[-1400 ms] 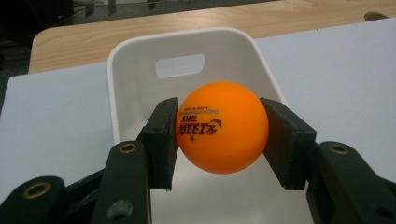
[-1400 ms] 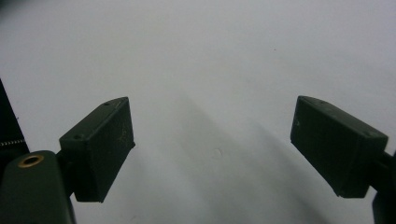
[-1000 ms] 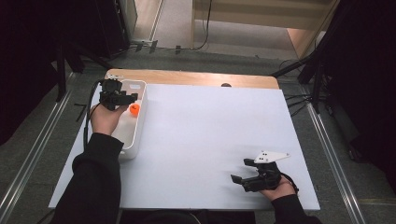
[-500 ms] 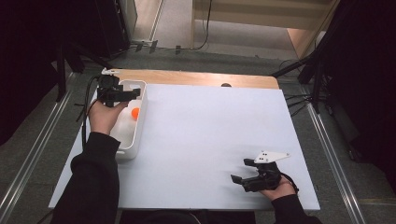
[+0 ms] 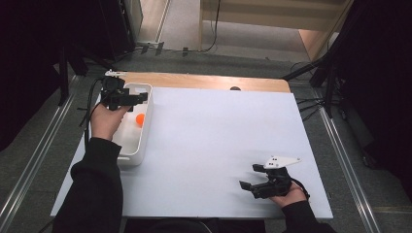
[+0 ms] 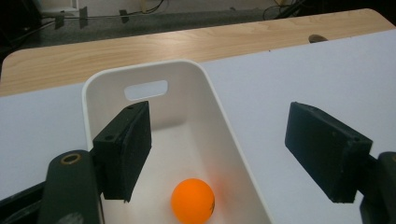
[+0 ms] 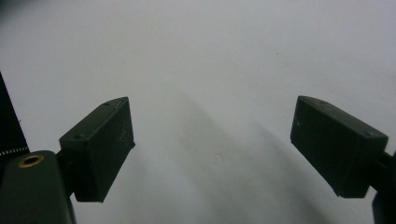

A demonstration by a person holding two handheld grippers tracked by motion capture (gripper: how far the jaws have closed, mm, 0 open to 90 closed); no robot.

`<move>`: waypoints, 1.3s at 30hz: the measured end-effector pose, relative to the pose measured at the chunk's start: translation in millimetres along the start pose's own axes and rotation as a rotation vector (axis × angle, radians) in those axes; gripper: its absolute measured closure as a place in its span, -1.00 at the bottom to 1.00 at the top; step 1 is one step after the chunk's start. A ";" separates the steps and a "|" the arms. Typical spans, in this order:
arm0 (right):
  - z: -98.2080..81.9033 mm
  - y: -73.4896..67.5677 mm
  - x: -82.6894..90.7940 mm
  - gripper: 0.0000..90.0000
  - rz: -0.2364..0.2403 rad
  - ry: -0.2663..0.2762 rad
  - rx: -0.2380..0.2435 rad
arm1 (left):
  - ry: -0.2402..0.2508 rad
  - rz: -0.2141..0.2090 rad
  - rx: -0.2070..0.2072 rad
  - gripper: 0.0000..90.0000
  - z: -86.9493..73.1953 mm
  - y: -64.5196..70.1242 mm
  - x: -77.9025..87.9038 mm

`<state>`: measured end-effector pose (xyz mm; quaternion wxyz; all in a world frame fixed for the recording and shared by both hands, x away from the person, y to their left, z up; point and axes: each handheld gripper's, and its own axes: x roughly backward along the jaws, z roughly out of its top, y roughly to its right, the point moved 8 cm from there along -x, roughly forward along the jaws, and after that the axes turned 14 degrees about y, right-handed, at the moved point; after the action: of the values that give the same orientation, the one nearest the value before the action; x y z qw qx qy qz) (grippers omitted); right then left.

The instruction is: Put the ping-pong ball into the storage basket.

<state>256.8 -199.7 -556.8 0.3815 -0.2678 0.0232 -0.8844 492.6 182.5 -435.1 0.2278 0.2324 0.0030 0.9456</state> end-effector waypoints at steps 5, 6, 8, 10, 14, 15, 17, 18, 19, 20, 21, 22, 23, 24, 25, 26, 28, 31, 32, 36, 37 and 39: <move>-0.3 -1.3 -0.4 -0.73 0.004 -0.002 0.001 | -0.009 -0.020 -0.003 -0.48 -0.2 3.2 1.1; 0.1 -1.5 -0.5 -0.73 0.007 -0.003 0.003 | -0.011 -0.020 -0.011 -0.48 -0.2 4.0 1.5; 0.8 -2.6 -1.3 -0.73 0.006 -0.004 0.002 | -0.003 -0.025 -0.024 -0.48 0.3 6.5 1.8; 0.7 -3.1 -1.5 -0.73 0.009 -0.007 0.008 | -0.003 -0.041 -0.027 -0.48 0.8 10.3 2.0; 1.3 -3.6 -2.0 -0.73 0.013 -0.005 0.008 | 0.000 -0.081 -0.057 -0.48 -0.2 20.1 1.4; 1.9 -3.7 -2.5 -0.73 0.014 -0.002 0.010 | 0.000 -0.076 -0.081 -0.48 -0.7 22.6 1.7; 3.8 -4.9 -4.2 -0.73 0.020 -0.001 0.013 | 0.000 -0.093 -0.098 -0.47 -1.2 28.3 2.8; 4.0 -5.9 -4.6 -0.73 0.021 -0.006 0.013 | -0.001 -0.109 -0.095 -0.47 -1.5 31.6 3.1; 4.2 -6.8 -4.9 -0.74 0.025 -0.009 0.015 | 0.000 -0.125 -0.085 -0.47 -1.9 35.3 3.0; 4.3 -7.5 -5.4 -0.74 0.025 -0.007 0.018 | -0.001 -0.136 -0.089 -0.47 -2.0 38.3 3.1; 4.6 -7.5 -5.7 -0.73 0.025 -0.006 0.025 | 0.002 -0.148 -0.090 -0.47 -2.0 41.4 2.7; 4.6 -7.9 -5.7 -0.73 0.026 -0.008 0.024 | 0.001 -0.154 -0.087 -0.47 -2.2 43.7 2.7; 4.6 -8.0 -5.6 -0.73 0.026 -0.009 0.023 | -0.004 -0.168 -0.090 -0.47 -2.4 46.9 2.9; 4.8 -7.3 -5.5 -0.73 0.023 -0.007 0.023 | -0.001 -0.177 -0.088 -0.47 -2.1 49.6 2.9; 4.6 -7.4 -5.0 -0.73 0.023 -0.011 0.017 | -0.003 -0.187 -0.084 -0.47 -2.2 52.6 3.2; 4.7 -7.0 -4.8 -0.73 0.022 -0.011 0.015 | -0.005 -0.192 -0.084 -0.47 -2.2 54.4 3.3; 4.6 -6.6 -4.7 -0.73 0.020 -0.009 0.017 | -0.003 -0.211 -0.081 -0.47 -2.2 59.2 3.5; 4.4 -7.1 -4.5 -0.73 0.021 -0.008 0.019 | -0.005 -0.234 -0.085 -0.47 -2.8 65.4 2.8; 4.4 -7.1 -4.4 -0.73 0.018 -0.006 0.020 | -0.002 -0.235 -0.078 -0.47 -3.1 67.5 2.3; 3.9 -6.9 -2.8 -0.73 0.014 -0.006 0.015 | -0.014 -0.260 -0.088 -0.47 -5.1 76.2 0.9; 4.0 -6.3 -2.8 -0.73 0.013 -0.002 0.019 | -0.017 -0.267 -0.091 -0.47 -5.6 78.4 0.5; 3.8 -5.7 -2.4 -0.73 0.011 -0.004 0.019 | -0.021 -0.279 -0.097 -0.47 -6.3 82.4 0.3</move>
<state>256.3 -193.4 -553.3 0.3889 -0.2658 0.0155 -0.8820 454.3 109.5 -431.4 0.3678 0.2282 -0.0129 0.9014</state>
